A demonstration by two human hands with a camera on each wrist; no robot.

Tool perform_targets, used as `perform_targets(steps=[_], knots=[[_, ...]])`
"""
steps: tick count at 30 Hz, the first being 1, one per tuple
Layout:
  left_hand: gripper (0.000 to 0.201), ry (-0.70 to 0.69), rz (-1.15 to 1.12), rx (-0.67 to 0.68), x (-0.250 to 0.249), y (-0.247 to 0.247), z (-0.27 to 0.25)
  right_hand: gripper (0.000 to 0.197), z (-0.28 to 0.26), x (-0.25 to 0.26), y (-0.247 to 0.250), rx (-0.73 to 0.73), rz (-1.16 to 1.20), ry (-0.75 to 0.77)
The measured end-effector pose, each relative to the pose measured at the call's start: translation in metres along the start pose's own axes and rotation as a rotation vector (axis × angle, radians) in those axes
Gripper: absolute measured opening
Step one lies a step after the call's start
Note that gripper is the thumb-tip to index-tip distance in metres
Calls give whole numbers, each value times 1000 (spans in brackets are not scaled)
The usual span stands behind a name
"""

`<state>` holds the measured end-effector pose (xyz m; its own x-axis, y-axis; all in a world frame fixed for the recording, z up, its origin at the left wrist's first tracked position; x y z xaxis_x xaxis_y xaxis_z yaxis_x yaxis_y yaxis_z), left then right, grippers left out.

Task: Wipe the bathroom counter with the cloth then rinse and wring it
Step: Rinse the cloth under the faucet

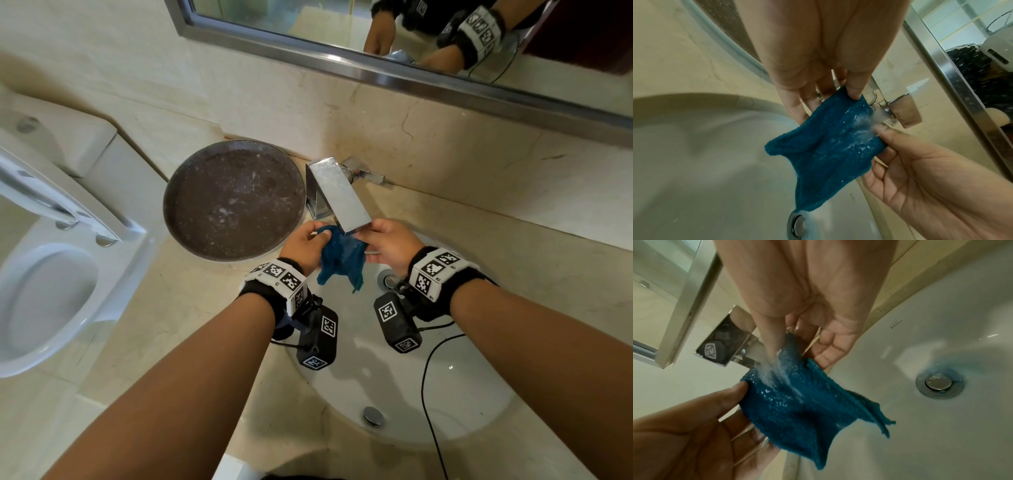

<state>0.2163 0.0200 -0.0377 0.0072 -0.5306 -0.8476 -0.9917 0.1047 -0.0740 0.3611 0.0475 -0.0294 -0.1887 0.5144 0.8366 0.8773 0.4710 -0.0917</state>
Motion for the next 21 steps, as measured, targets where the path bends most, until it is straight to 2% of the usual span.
perform_targets(steps=[7, 11, 17, 21], knots=[[21, -25, 21, -8, -6, -1, -1, 21, -1, 6, 1, -12, -15, 31], [21, -27, 54, -8, -9, -3, -1, 10, 0, 8, 4, -37, -73, 48], [12, -36, 125, -5, -13, -8, 2, 13, -1, 9, 16, -62, -141, 66], [26, -40, 161, -14, -9, -9, 8, 15, 0, 5, 24, -75, -142, 69]])
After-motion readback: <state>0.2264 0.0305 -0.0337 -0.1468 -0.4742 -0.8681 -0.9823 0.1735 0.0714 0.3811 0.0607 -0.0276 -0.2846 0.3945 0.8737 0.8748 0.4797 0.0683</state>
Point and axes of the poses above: each hand's wrist, its own z-axis towards the middle knuckle, its own y-axis out of the back of the hand, x = y × z, the point moved 6 cm from there along z, towards the middle knuckle, and after that the axes turned 10 degrees about x, right-handed, at the moved point
